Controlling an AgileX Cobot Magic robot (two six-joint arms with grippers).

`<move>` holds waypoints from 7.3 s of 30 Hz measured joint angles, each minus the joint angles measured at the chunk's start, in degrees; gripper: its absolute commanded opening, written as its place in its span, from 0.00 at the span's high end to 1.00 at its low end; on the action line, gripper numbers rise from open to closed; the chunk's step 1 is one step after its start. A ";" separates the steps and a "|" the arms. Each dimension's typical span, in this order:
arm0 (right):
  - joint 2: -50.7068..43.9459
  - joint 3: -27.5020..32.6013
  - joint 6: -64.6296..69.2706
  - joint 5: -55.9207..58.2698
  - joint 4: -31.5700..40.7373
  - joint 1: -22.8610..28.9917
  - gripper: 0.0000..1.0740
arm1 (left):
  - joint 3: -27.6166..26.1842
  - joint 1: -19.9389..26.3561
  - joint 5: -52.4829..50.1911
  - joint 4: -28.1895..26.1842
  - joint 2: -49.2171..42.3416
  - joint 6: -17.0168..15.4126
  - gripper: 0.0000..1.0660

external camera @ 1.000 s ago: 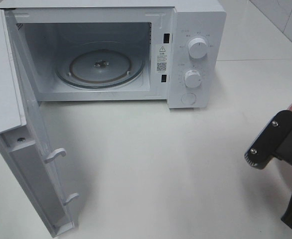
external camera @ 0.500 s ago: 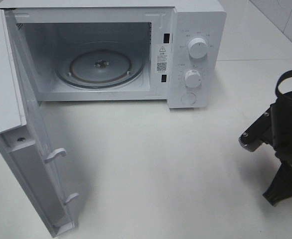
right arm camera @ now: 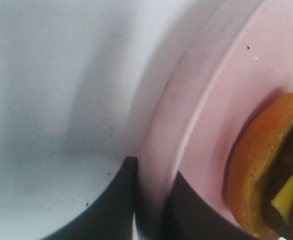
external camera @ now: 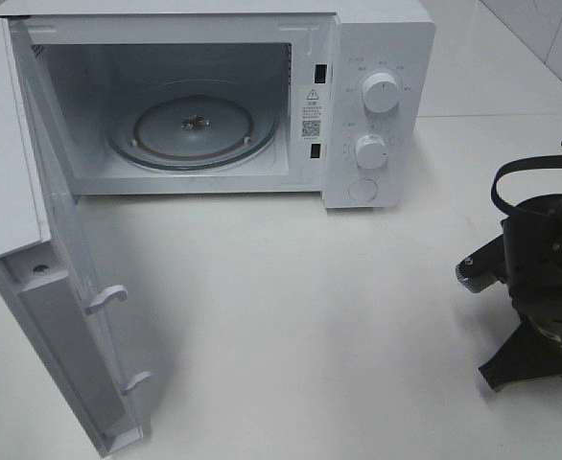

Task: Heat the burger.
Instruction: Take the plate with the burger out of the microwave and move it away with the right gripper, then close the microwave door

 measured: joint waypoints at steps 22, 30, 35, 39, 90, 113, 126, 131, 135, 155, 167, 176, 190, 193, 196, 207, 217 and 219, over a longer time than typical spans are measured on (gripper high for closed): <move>-14.50 0.00 -8.37 1.55 10.20 0.00 0.52 | 0.00 0.00 0.00 -0.06 0.00 0.00 0.06; -28.36 0.00 -24.81 -4.58 25.95 0.00 0.51 | 0.00 0.00 0.00 -0.06 0.00 0.00 0.06; -37.36 0.00 -38.39 -4.93 36.15 0.00 0.43 | 0.00 0.00 0.00 -0.06 0.00 0.00 0.06; -42.57 0.00 -45.84 -4.58 41.31 0.00 0.35 | 0.00 0.00 0.00 -0.06 0.00 0.00 0.06; -95.17 4.64 -55.75 12.72 46.52 -23.03 0.29 | 0.00 0.00 0.00 -0.06 0.00 0.00 0.06; -103.02 4.93 -55.81 13.12 47.04 -29.97 0.29 | 0.00 0.00 0.00 -0.06 0.00 0.00 0.06; -103.02 4.93 -55.81 13.12 47.04 -29.97 0.29 | 0.00 0.00 0.00 -0.06 0.00 0.00 0.06; -103.02 4.93 -55.81 13.12 47.04 -29.97 0.29 | 0.00 0.00 0.00 -0.06 0.00 0.00 0.06; -103.02 4.93 -55.81 13.12 47.04 -29.97 0.30 | 0.00 0.00 0.00 -0.06 0.00 0.00 0.06; -103.02 4.93 -55.81 13.12 47.04 -29.97 0.30 | 0.00 0.00 0.00 -0.06 0.00 -0.06 0.06; -103.02 4.93 -55.81 13.12 47.04 -29.97 0.30 | 0.00 0.00 -0.06 -1.38 0.06 -0.57 0.06; -103.02 4.93 -55.81 13.12 47.04 -29.97 0.30 | -0.46 0.00 -2.41 -2.64 4.76 -0.63 0.16; -103.02 4.93 -55.81 13.12 47.04 -29.97 0.31 | -0.46 0.00 -14.21 -2.01 19.42 -0.63 0.80; -103.02 4.93 -55.81 13.12 47.04 -29.97 0.31 | 0.57 0.00 -18.39 -2.01 22.23 -0.63 1.00; -103.02 4.93 -55.81 13.12 47.04 -29.97 0.31 | 1.83 0.00 -22.86 -2.01 24.52 -0.63 1.00; -103.02 4.93 -55.81 13.12 47.04 -29.97 0.31 | 11.06 0.00 -49.79 -2.64 31.86 2.01 1.00; -103.02 4.93 -55.81 13.12 47.04 -29.97 0.31 | 19.37 0.00 -71.10 -3.50 40.11 2.35 1.00; -103.02 4.93 -55.81 13.12 47.04 -29.97 0.31 | 20.00 -0.11 -74.03 -3.32 42.28 1.72 1.00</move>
